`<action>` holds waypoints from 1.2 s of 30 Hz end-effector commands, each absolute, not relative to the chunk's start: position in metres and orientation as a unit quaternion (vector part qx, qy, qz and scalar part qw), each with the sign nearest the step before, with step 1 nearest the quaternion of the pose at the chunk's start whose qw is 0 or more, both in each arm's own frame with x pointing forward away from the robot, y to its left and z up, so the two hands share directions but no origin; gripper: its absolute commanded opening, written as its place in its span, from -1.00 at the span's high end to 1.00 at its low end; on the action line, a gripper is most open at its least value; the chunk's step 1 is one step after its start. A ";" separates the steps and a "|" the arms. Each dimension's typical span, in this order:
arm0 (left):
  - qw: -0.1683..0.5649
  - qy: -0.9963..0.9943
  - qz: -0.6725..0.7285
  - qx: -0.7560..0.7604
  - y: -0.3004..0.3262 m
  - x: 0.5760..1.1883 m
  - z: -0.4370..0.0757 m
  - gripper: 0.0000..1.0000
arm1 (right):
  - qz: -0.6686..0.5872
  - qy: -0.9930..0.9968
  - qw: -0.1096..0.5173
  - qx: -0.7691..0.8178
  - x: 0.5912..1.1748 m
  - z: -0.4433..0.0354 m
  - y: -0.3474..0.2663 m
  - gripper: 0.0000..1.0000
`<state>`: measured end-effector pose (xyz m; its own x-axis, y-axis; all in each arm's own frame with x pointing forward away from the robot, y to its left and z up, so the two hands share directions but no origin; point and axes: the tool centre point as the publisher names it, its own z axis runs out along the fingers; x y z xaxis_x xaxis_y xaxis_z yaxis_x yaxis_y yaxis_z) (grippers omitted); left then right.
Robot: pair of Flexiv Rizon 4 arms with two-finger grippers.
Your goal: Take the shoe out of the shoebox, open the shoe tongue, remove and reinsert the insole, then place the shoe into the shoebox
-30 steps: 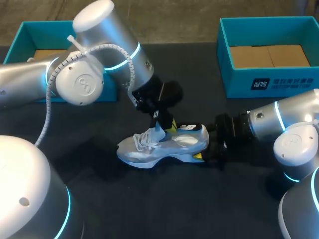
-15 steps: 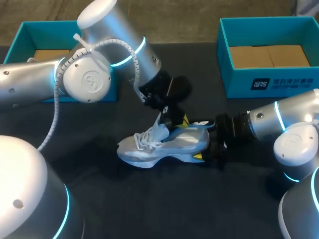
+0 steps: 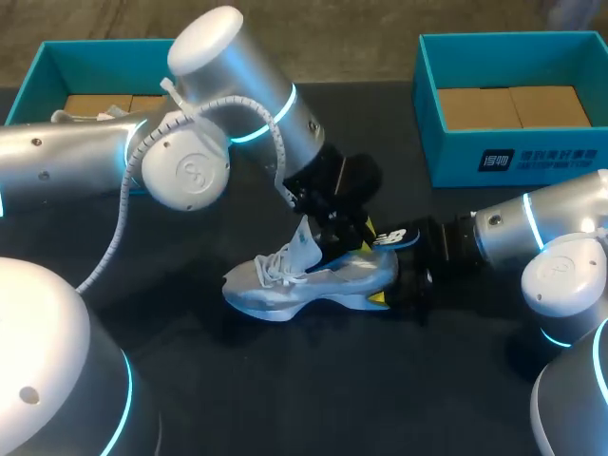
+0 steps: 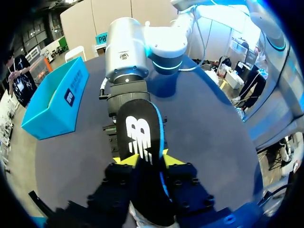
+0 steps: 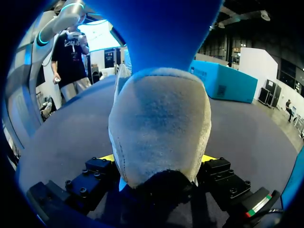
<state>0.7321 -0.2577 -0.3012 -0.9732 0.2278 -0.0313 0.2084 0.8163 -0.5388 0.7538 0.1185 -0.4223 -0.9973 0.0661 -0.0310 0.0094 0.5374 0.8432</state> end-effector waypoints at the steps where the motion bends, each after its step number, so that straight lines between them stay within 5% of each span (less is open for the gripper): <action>1: -0.011 -0.953 0.282 -0.111 -0.252 0.722 -0.299 0.22 | 0.480 0.877 0.030 0.022 0.754 -0.423 0.120 1.00; 19: -0.130 -0.950 0.262 -0.110 -0.248 0.721 -0.302 0.29 | 0.480 0.877 0.030 0.022 0.754 -0.423 0.120 1.00; 36: -0.139 -0.948 0.267 -0.106 -0.258 0.739 -0.319 0.33 | 0.480 0.877 0.030 0.022 0.754 -0.423 0.120 1.00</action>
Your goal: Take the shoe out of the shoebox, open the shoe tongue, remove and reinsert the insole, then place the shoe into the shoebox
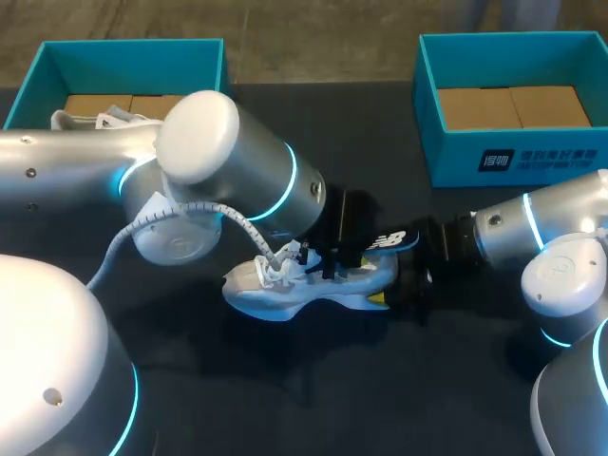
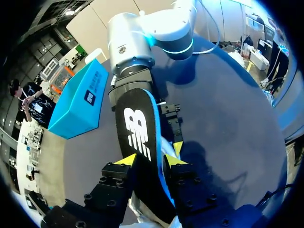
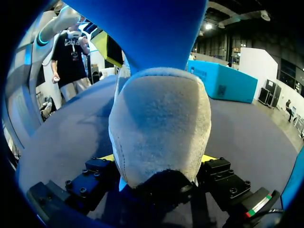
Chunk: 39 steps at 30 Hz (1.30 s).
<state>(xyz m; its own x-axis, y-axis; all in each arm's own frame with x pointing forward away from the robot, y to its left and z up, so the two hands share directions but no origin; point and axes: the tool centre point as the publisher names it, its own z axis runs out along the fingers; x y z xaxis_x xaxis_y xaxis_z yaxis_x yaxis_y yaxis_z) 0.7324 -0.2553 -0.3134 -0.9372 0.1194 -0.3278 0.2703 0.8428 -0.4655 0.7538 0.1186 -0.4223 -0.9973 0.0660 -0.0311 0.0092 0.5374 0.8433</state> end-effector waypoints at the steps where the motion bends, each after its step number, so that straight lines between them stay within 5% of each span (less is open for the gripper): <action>1: 0.138 0.948 -0.267 0.105 -0.259 0.741 -0.320 0.35 | 0.480 0.877 0.030 0.022 0.754 -0.423 0.120 1.00; 4: 0.137 0.949 -0.263 0.103 -0.259 0.743 -0.323 1.00 | 0.480 0.877 0.030 0.022 0.754 -0.423 0.120 1.00; 39: -0.118 0.916 -0.349 0.158 -0.264 0.718 -0.175 1.00 | 0.480 0.877 0.030 0.022 0.754 -0.423 0.120 1.00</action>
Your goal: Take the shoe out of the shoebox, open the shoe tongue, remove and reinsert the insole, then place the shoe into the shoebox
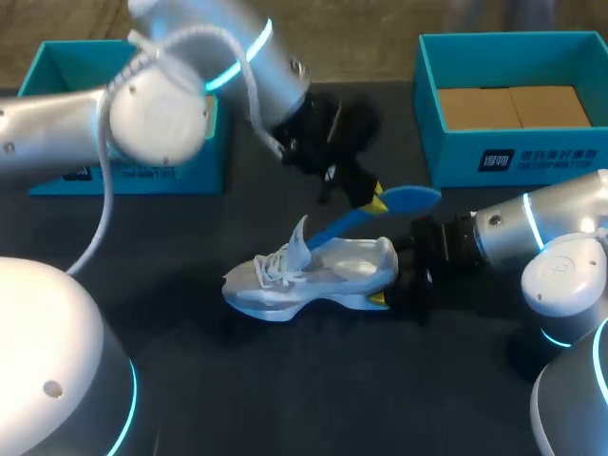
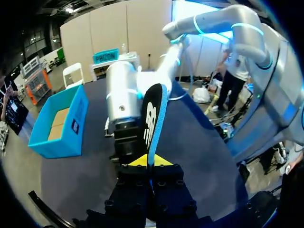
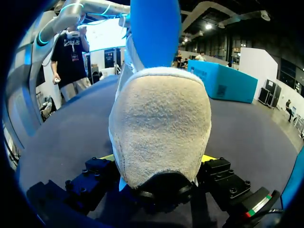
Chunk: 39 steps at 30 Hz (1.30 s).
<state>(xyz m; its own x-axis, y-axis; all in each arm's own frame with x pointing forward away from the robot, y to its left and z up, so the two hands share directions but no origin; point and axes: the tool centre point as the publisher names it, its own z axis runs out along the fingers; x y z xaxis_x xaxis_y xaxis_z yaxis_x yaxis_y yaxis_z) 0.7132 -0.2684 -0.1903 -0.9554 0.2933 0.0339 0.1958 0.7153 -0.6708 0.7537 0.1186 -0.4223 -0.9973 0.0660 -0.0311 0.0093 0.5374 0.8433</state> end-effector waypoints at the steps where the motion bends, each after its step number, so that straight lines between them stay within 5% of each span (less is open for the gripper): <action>1: 0.133 -0.912 0.352 -0.164 -0.265 0.718 -0.171 1.00 | 0.480 0.877 0.030 0.022 0.754 -0.423 0.120 1.00; 17: 0.282 -0.820 0.439 -0.236 -0.262 0.713 -0.121 1.00 | 0.480 0.877 0.030 0.022 0.754 -0.423 0.120 1.00; 39: 0.291 -0.796 0.512 -0.140 -0.247 0.702 -0.104 1.00 | 0.480 0.877 0.030 0.022 0.754 -0.423 0.120 1.00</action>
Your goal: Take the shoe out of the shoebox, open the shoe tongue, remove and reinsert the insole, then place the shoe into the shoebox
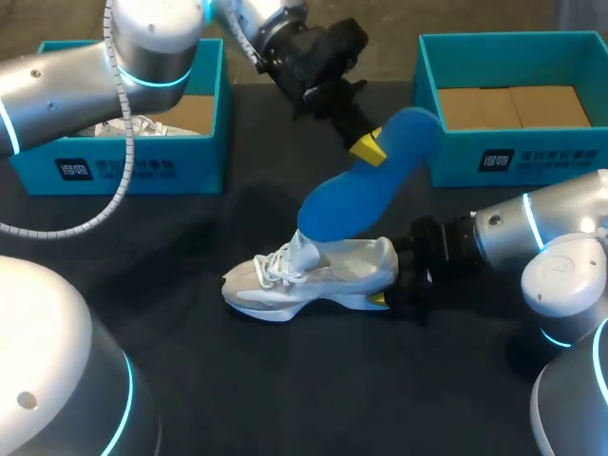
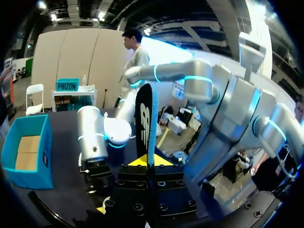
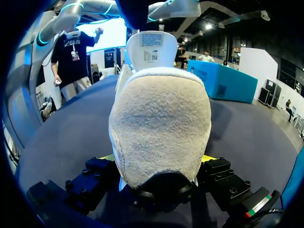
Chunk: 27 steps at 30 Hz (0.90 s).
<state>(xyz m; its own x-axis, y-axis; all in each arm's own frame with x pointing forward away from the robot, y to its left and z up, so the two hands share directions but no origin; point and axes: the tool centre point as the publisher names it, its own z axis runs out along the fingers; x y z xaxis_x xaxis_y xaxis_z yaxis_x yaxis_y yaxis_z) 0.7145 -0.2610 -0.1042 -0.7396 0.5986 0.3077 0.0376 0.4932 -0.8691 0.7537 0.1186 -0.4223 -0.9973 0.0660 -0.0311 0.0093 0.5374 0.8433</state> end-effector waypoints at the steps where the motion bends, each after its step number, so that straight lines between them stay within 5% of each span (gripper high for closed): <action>1: 0.287 -0.795 0.519 -0.129 -0.246 0.700 -0.101 1.00 | 0.480 0.877 0.030 0.022 0.754 -0.423 0.120 1.00; 27: 0.304 -0.724 0.613 0.086 -0.234 0.666 -0.030 1.00 | 0.480 0.877 0.030 0.022 0.754 -0.423 0.120 1.00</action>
<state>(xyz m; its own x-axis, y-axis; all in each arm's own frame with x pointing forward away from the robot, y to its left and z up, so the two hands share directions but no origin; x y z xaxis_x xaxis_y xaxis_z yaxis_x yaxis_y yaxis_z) 0.6731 -0.2380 -0.0355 -0.7638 0.3205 0.5603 -0.4941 0.2681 -0.8270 0.7538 0.1185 -0.4223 -0.9973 0.0660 -0.0311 0.0093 0.5375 0.8432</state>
